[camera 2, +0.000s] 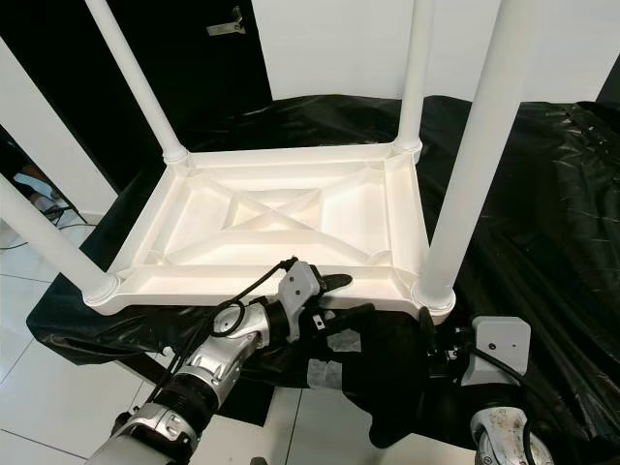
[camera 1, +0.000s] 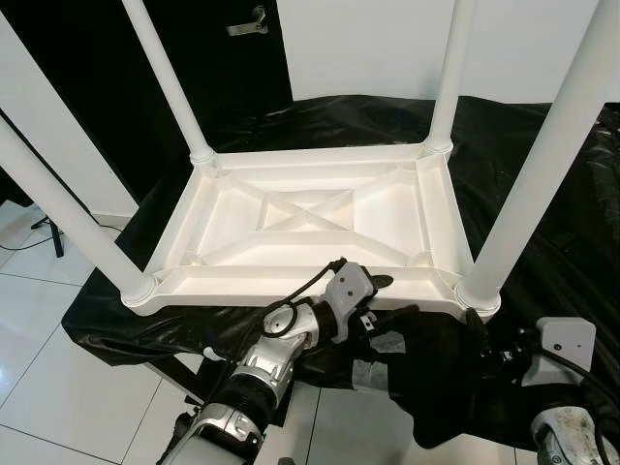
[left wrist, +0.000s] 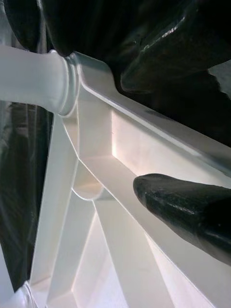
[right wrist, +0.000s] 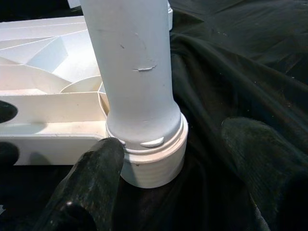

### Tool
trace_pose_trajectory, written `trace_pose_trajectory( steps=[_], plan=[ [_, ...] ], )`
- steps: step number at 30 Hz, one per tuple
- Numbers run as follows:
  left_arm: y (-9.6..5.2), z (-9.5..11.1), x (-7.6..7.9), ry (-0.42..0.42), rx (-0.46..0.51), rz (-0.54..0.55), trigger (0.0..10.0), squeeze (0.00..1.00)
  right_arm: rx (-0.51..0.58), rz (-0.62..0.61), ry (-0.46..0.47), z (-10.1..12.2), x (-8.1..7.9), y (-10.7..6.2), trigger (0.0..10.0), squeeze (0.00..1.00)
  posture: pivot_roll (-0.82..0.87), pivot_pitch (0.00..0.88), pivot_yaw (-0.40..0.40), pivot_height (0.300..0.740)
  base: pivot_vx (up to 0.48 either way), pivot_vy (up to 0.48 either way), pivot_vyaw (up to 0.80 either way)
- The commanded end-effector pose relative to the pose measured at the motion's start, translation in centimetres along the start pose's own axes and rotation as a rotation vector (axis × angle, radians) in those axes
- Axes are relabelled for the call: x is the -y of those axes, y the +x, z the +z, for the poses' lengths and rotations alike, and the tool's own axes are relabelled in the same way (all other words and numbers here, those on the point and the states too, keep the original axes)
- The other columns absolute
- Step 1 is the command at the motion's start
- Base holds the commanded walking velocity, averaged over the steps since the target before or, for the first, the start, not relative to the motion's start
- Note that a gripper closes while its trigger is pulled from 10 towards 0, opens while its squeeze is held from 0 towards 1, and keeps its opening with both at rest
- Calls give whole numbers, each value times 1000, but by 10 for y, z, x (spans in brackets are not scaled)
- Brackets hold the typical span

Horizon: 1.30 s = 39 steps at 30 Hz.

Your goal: Building children table

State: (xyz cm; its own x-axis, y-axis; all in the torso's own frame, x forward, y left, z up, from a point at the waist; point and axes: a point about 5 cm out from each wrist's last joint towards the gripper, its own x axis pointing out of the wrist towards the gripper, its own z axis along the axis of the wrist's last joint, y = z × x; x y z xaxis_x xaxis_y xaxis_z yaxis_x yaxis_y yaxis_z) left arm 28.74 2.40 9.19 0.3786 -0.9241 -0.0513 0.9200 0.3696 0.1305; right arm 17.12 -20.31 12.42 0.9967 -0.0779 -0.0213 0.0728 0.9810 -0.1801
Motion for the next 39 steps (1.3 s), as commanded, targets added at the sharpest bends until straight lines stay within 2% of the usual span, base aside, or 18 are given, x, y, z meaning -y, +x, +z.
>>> trace_pose_trajectory(
  steps=[1,2,6,9,12,15,17,18,19,21,22,26,27,28,33,39],
  plan=[
    [-8,-11,2,-2,-67,-59,10000,0,-6,1,5,1,1,-1,10000,0,17,0,86,740,0,0,0],
    [-14,-17,2,-5,-114,-99,10000,0,-1,8,9,2,0,1,10000,0,21,0,83,740,0,0,0],
    [-16,-18,2,-14,-127,-118,10000,0,1,13,11,2,-1,2,10000,0,21,0,83,740,0,0,0],
    [-19,-23,3,-15,-181,-171,10000,0,8,25,15,4,-3,4,10000,0,25,0,83,740,0,0,0],
    [-22,-26,8,-20,-244,-281,10000,0,20,30,20,6,-5,8,10000,0,22,0,85,740,0,0,0],
    [-22,-26,8,-20,-244,-281,10000,0,20,30,20,6,-5,8,10000,0,22,0,85,740,0,0,0],
    [-19,-25,12,-22,-252,-321,10000,0,26,31,23,7,-7,9,10000,0,18,0,88,740,0,0,0],
    [-14,-22,17,-26,-233,-359,9098,0,31,30,25,8,-8,10,10000,0,16,0,89,740,0,0,0],
    [-11,-19,20,-29,-218,-386,7373,0,34,30,26,9,-9,11,10000,0,16,0,89,740,0,0,0],
    [-8,-17,23,-30,-204,-401,7373,0,36,30,27,9,-9,11,10000,0,14,0,89,740,0,0,0],
    [2,-14,26,-21,-187,-411,4431,0,42,28,30,10,-9,12,10000,0,12,0,89,740,0,0,0],
    [7,-13,29,-10,-183,-417,4431,0,45,27,31,11,-10,13,10000,0,12,0,89,740,0,0,0],
    [14,-11,31,2,-180,-414,8314,0,48,27,31,12,-9,13,10000,0,6,0,91,740,0,0,0],
    [19,-10,33,11,-180,-412,10000,0,49,26,32,13,-9,13,10000,0,4,0,92,740,0,0,0],
    [32,-5,39,19,-169,-403,10000,0,47,27,36,13,-9,12,10000,0,-7,0,95,740,0,0,0],
    [36,-7,45,30,-161,-393,10000,0,43,10,34,14,-6,8,10000,0,-15,0,97,740,0,0,0]
  ],
)
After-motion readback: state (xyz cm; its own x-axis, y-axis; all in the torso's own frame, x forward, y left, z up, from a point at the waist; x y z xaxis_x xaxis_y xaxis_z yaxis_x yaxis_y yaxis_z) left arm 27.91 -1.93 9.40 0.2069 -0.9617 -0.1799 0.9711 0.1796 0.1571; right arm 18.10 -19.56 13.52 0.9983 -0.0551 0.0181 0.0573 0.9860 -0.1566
